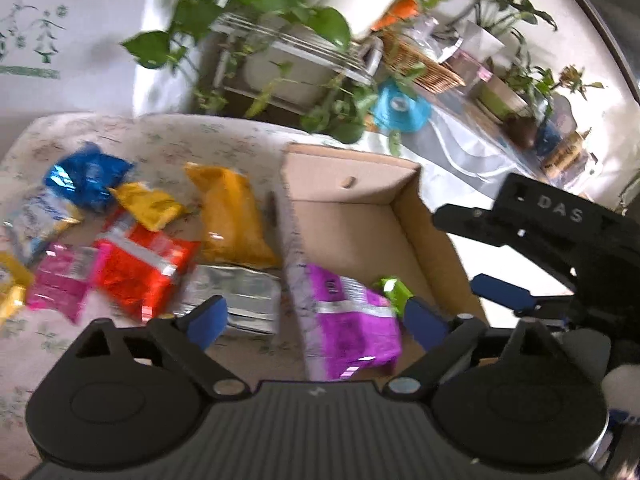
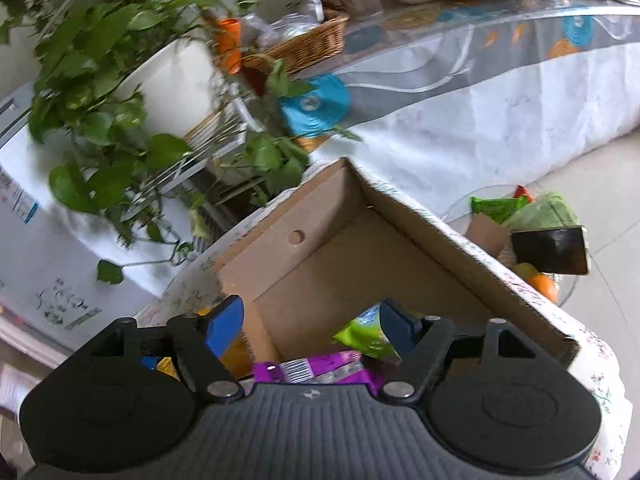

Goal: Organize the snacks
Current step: 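Carry both bags over the cardboard box and open both tools to drop them, then withdraw both tools from the box back over the snack pile, then lower the right tool onto the red-orange bag and close on it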

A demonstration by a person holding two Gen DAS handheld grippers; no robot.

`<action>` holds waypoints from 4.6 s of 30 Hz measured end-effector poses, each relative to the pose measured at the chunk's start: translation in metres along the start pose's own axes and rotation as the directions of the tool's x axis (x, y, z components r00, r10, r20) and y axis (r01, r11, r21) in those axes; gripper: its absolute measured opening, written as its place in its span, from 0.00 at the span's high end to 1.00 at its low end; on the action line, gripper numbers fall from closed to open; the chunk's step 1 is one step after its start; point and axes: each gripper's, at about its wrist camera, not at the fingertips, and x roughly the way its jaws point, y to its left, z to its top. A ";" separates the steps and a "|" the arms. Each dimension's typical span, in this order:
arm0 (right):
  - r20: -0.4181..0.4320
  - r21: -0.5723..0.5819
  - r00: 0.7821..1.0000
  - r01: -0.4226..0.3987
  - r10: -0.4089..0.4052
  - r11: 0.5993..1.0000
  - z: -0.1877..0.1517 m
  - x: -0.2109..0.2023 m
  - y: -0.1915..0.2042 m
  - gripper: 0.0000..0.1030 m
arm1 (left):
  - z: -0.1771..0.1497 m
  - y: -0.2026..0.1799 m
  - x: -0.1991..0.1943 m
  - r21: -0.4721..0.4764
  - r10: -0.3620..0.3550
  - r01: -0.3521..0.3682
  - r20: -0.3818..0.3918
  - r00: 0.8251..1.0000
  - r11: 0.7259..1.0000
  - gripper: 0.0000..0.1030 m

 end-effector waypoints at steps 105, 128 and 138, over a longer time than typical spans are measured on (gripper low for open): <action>-0.413 -0.725 0.905 -0.395 0.103 0.564 -0.106 0.119 0.142 0.19 | -0.007 0.229 0.010 0.185 0.311 -0.304 -0.011 0.950 0.935 0.10; -0.393 -0.751 0.920 -0.321 0.000 0.577 -0.142 0.138 0.156 0.17 | -0.007 0.222 0.015 0.252 0.289 -0.282 0.008 0.957 0.926 0.05; -0.362 -0.770 0.932 -0.289 -0.016 0.569 -0.150 0.137 0.157 0.17 | -0.008 0.224 0.019 0.238 0.280 -0.275 0.013 0.960 0.931 0.00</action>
